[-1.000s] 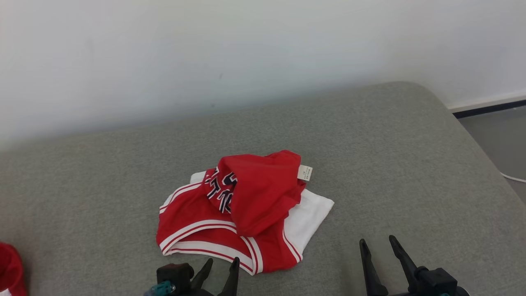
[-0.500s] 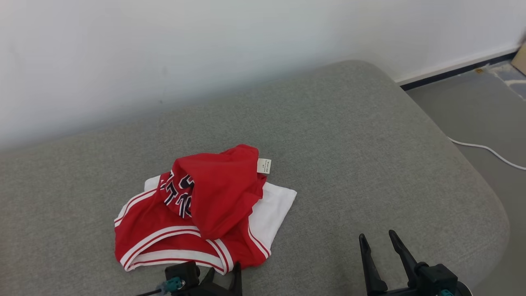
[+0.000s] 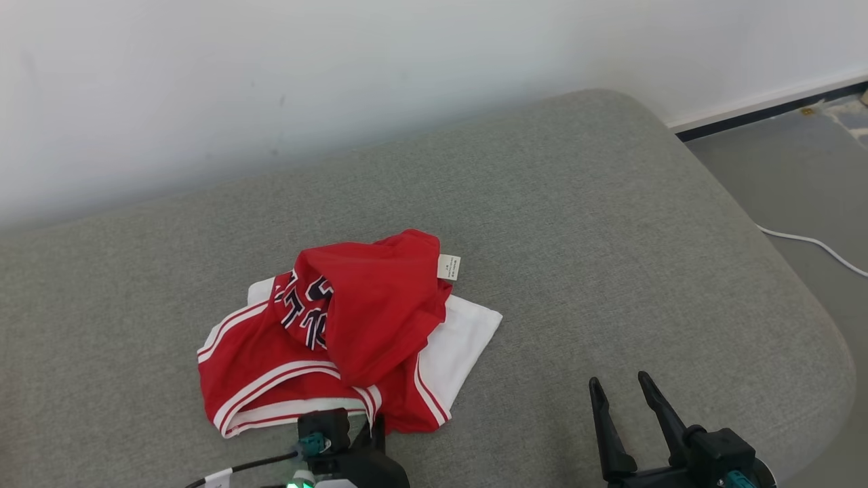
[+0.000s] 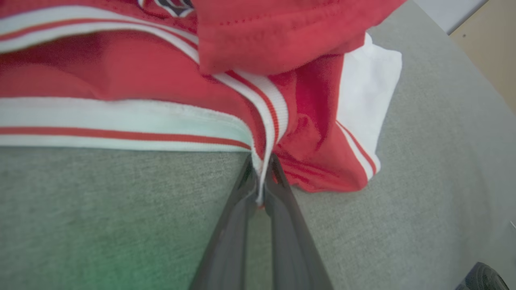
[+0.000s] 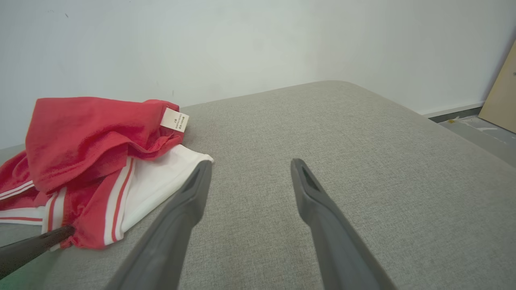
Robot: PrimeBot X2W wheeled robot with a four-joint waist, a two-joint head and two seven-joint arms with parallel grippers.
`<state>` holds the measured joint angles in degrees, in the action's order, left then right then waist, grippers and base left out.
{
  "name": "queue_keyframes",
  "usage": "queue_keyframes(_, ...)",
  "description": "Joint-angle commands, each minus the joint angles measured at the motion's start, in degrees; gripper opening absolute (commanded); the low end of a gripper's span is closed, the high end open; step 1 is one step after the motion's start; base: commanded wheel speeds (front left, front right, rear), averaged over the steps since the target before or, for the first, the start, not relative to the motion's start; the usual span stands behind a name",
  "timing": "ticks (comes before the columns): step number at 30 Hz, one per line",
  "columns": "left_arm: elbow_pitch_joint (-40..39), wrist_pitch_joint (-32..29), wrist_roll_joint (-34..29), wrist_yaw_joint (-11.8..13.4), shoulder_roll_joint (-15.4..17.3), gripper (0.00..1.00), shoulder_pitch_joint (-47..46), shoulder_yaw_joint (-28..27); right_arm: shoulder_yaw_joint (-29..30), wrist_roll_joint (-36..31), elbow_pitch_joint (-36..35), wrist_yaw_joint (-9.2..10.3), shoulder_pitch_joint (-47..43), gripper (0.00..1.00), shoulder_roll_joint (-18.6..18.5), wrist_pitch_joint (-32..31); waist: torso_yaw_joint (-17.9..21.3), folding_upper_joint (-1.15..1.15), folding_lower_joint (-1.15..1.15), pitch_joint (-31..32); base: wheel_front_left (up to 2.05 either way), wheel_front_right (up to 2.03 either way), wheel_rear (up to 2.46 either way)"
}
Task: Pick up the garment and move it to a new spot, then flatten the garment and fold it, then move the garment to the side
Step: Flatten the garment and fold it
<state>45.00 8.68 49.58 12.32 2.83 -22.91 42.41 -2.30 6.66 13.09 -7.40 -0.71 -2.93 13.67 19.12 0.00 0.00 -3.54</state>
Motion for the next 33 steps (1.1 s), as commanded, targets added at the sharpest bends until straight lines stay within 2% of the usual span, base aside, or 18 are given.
queue_keyframes(1, 0.7, 1.5, 0.7, 0.1, 0.1, 0.0, -1.2, 0.2, 0.0, 0.5, 0.1, -0.17, 0.5, 1.0, 0.1, 0.3, -0.7, 0.0, 0.0, -0.1, 0.0, 0.0, 0.0)
queue_keyframes(6, -0.1, 5.4, 0.8, -0.1, 0.3, 0.0, -4.8, -2.3, 0.4, 1.0, 0.5, -0.17, 0.2, 1.0, 0.1, 0.5, -2.2, 0.0, 0.0, 0.2, 0.0, 0.0, 0.0)
queue_keyframes(13, -9.7, 6.4, -2.2, -2.3, 1.6, 0.0, -13.6, -5.3, 0.8, 1.8, 1.0, -0.18, -0.3, 1.0, 0.1, 0.8, -3.9, 0.0, 0.0, 1.3, 0.0, 0.0, 0.0)
queue_keyframes(18, -13.5, 4.3, -5.2, -3.3, 1.6, 0.0, -23.6, -3.5, 0.0, 2.3, 1.5, -0.18, 0.0, 1.0, 0.1, 1.0, -3.6, 0.0, 0.0, 2.0, 0.0, 0.0, 0.0)
queue_keyframes(25, -14.4, 3.2, -7.3, -4.7, 0.3, 0.0, -35.9, -0.7, -1.7, 3.0, 2.6, -0.18, 0.9, 1.0, 0.1, 1.1, -0.7, 0.0, 0.0, 2.5, 0.0, 0.0, 0.0)
queue_keyframes(30, -14.2, 4.0, -6.1, -5.3, 0.1, 0.0, -40.3, 0.1, -2.2, 3.3, 3.2, -0.18, 0.9, 1.0, 0.1, 1.3, 0.6, 0.0, 0.0, 2.3, 0.0, 0.0, 0.0)
queue_keyframes(33, -16.5, 5.0, -2.7, -5.7, 0.0, 0.0, -42.2, 1.1, -2.3, 3.4, 3.3, -0.18, 1.0, 1.0, 0.1, 1.4, 1.1, 0.0, 0.0, 1.9, 0.0, 0.0, 0.0)
